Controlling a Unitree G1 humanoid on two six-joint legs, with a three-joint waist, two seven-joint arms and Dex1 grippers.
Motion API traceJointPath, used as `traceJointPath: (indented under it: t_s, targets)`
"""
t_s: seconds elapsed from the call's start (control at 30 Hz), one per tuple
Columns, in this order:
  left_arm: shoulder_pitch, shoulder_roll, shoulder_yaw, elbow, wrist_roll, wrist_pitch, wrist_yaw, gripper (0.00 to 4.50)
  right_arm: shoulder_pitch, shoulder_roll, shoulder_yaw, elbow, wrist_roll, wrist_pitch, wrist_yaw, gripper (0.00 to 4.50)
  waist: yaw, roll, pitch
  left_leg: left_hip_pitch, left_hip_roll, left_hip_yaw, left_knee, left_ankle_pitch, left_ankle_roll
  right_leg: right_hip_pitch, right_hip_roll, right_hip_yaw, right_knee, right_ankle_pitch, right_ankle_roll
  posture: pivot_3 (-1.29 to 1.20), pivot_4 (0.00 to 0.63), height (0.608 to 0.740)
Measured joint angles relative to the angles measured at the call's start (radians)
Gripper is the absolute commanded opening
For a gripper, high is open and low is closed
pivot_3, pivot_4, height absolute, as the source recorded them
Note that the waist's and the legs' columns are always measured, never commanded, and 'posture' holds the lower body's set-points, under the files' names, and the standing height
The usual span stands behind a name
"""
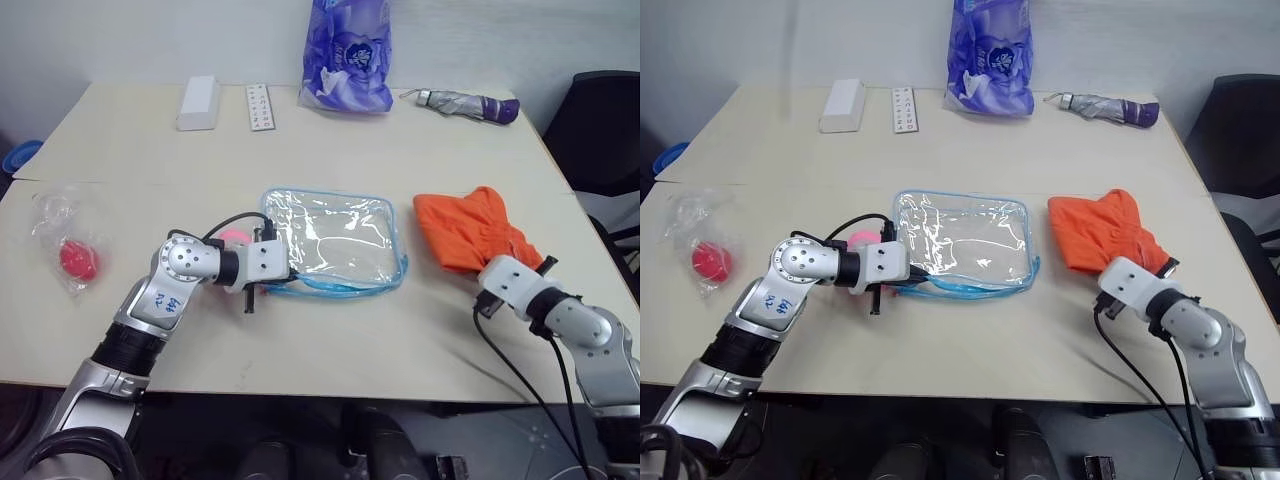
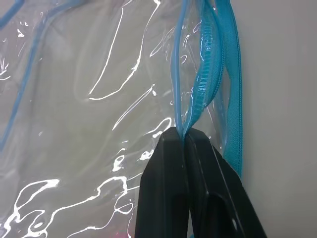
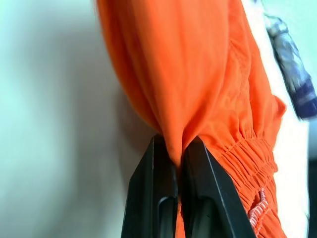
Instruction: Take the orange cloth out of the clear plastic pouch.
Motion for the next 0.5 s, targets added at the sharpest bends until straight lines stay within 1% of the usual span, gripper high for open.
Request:
traceJointPath:
  t_s: [0.17, 0.27, 0.33, 0.37, 0.43, 0.47, 0.5]
  targets:
    - [0.000, -0.007, 0.062, -0.038, -0.073, 0.150, 0.011, 2.16, 0.030, 0.000, -0.053, -0.106, 0.153, 0.184, 0.078, 2.71, 0.008, 0.000, 0.000, -0.001, 0.000, -0.002, 0.002, 0.000, 0.000, 0.000, 0.000, -0.002, -0.001, 0.000, 0.000, 0.00, 0.150, 0.740]
    - [0.023, 0.004, 0.146, -0.116, -0.190, 0.275, -0.009, 3.08, 0.099, -0.021, -0.160, -0.231, 0.322, 0.349, 0.164, 3.70, 0.016, 0.001, 0.001, -0.001, 0.001, -0.006, 0.002, 0.000, 0.001, 0.000, -0.001, -0.002, -0.001, 0.000, 0.000, 0.00, 0.150, 0.740]
    - [0.052, 0.037, 0.231, -0.186, -0.307, 0.380, -0.040, 3.65, 0.148, -0.062, -0.288, -0.309, 0.465, 0.483, 0.234, 4.36, 0.015, 0.002, 0.001, -0.002, 0.001, -0.007, 0.002, -0.001, 0.001, 0.000, -0.001, -0.002, -0.001, 0.000, 0.000, 0.00, 0.150, 0.740]
    - [0.065, 0.067, 0.280, -0.213, -0.359, 0.426, -0.058, 3.95, 0.167, -0.088, -0.361, -0.332, 0.529, 0.542, 0.264, 4.50, 0.014, 0.002, 0.001, -0.001, 0.001, -0.007, 0.002, -0.001, 0.001, 0.000, -0.001, -0.002, -0.001, 0.000, 0.000, 0.00, 0.150, 0.740]
    - [0.081, 0.140, 0.375, -0.247, -0.462, 0.519, -0.090, 4.49, 0.222, -0.151, -0.499, -0.352, 0.641, 0.655, 0.336, 4.50, 0.015, 0.002, 0.001, -0.001, 0.001, -0.008, 0.001, -0.001, 0.000, 0.001, 0.000, -0.002, -0.002, 0.000, 0.000, 0.00, 0.150, 0.740]
    - [0.092, 0.173, 0.413, -0.255, -0.489, 0.545, -0.101, 4.49, 0.249, -0.173, -0.543, -0.352, 0.667, 0.687, 0.360, 4.50, 0.015, 0.002, 0.001, -0.001, 0.001, -0.008, 0.000, -0.001, 0.000, 0.001, 0.000, -0.002, -0.002, 0.000, -0.001, 0.00, 0.150, 0.740]
    - [0.121, 0.246, 0.459, -0.263, -0.528, 0.582, -0.136, 4.49, 0.314, -0.203, -0.613, -0.351, 0.708, 0.731, 0.421, 4.50, 0.015, 0.002, 0.001, -0.001, 0.001, -0.008, -0.001, -0.002, 0.001, 0.002, 0.000, -0.002, -0.003, -0.001, -0.001, 0.00, 0.150, 0.740]
